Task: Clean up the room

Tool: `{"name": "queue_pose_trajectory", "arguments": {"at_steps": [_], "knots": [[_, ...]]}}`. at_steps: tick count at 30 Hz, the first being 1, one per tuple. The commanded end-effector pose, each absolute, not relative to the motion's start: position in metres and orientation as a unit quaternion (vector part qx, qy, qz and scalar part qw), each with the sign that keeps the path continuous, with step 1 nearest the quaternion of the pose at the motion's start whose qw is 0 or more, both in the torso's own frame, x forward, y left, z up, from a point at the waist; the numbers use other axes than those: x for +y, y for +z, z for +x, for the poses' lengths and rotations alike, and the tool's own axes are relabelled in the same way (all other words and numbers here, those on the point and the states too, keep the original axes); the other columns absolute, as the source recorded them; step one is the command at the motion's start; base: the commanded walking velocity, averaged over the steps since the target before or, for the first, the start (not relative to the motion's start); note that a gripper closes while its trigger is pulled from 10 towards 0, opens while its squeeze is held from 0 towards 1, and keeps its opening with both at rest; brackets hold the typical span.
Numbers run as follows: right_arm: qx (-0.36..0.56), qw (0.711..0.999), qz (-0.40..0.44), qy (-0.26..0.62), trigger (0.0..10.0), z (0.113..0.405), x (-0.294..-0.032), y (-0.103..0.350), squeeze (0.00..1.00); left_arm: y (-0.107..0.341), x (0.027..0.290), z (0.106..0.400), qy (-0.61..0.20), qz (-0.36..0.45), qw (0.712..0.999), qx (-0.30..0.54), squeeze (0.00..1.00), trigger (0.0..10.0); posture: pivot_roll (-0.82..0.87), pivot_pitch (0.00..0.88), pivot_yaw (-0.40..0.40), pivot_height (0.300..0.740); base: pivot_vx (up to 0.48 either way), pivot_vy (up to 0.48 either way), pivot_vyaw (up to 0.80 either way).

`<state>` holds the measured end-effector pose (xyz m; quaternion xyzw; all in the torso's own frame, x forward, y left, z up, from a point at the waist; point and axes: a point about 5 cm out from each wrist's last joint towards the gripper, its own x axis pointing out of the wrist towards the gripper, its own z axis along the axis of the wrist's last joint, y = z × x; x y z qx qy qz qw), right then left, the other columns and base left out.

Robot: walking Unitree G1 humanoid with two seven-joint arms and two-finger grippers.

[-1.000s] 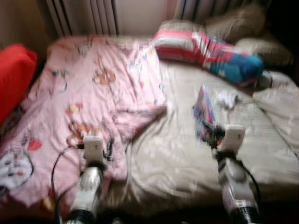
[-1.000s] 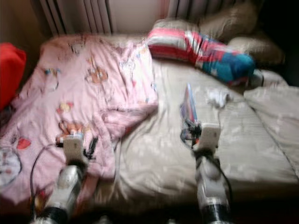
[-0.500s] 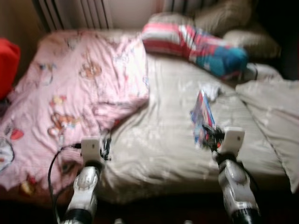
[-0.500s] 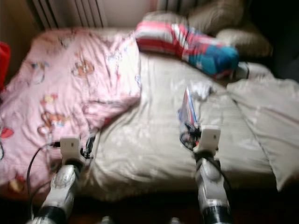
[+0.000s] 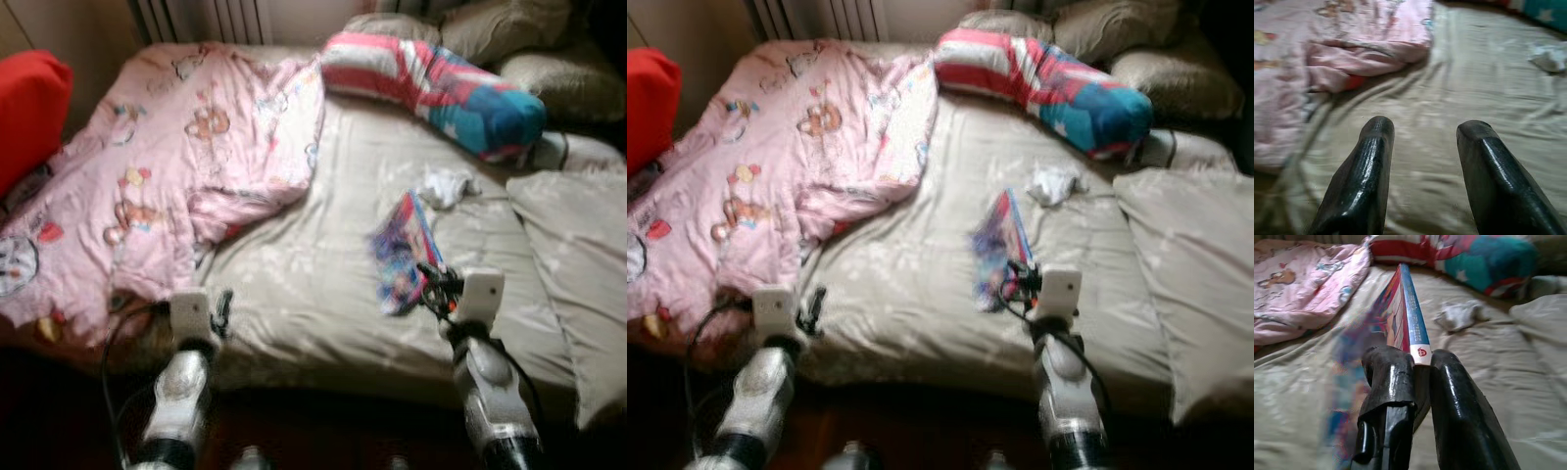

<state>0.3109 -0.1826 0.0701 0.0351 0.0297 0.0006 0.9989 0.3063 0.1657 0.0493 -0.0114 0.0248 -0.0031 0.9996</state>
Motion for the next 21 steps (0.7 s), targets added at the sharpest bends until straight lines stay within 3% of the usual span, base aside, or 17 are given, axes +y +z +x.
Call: {"name": "queue_pose_trajectory", "arguments": {"at_steps": [1,16,21], "knots": [[0.012,0.999,0.042,-0.017,10.0,0.3121,-0.1868,0.0765,0.0,0.0437,0.1766,0.302,0.003,-0.002,0.999,0.039,0.0,10.0,-0.04,0.206,0.007,0.74,0.0,0.0,0.0],[0.021,0.997,0.052,-0.045,10.0,0.3126,-0.1913,0.0742,0.0,0.0407,0.1784,0.2992,-0.003,-0.004,0.999,0.046,0.0,10.0,-0.04,0.21,0.007,0.74,0.0,0.0,0.0],[0.024,0.997,0.057,-0.041,10.0,0.3132,-0.1894,0.0733,0.0,0.0411,0.179,0.2996,-0.003,-0.004,0.999,0.046,0.0,10.0,-0.04,0.208,0.007,0.74,0.0,0.0,-0.68]]}}
